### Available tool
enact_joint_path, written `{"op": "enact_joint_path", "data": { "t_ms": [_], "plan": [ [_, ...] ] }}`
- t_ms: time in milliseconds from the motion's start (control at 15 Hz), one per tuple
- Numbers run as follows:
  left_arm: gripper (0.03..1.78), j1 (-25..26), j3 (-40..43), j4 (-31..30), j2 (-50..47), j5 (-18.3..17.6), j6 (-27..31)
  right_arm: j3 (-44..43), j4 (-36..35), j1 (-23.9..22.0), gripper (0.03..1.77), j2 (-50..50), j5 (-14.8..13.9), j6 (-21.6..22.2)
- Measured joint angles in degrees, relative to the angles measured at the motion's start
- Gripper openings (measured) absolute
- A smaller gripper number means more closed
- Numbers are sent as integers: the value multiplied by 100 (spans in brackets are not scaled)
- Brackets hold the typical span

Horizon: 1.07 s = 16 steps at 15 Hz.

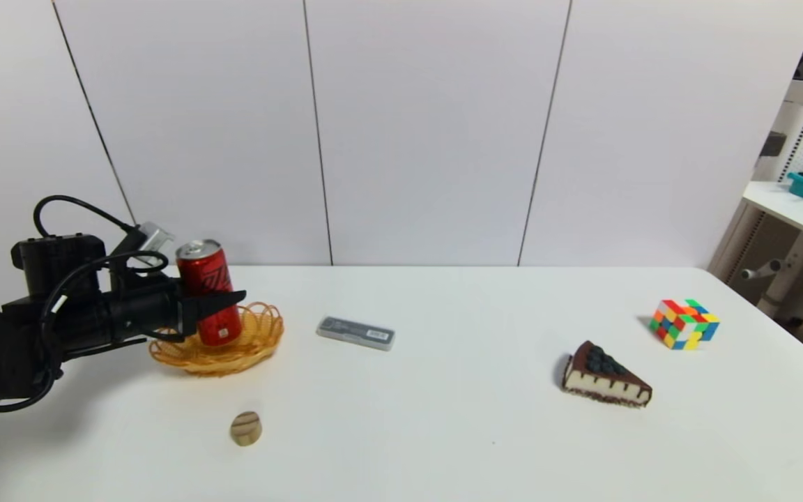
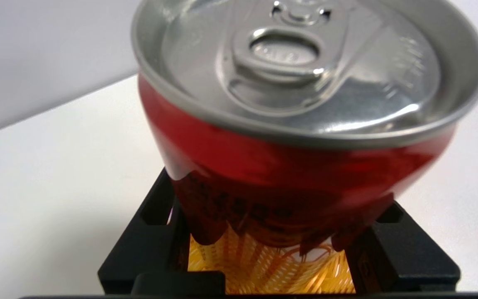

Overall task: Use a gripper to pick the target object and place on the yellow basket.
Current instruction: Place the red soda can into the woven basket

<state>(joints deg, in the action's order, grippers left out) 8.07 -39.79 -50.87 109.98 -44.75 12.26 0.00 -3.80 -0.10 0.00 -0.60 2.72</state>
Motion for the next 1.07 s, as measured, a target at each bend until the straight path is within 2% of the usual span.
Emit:
{"op": "enact_joint_path", "data": {
  "t_ms": [467, 800, 1067],
  "plan": [
    [99, -5, 138, -312, 258, -9, 22, 0, -2, 0, 170, 0, -2, -2],
    [130, -9, 171, -327, 226, -21, 11, 0, -2, 0, 170, 0, -2, -2],
    [146, -9, 169, -315, -32, -28, -59, 0, -5, 0, 170, 0, -2, -2]
  ]
}}
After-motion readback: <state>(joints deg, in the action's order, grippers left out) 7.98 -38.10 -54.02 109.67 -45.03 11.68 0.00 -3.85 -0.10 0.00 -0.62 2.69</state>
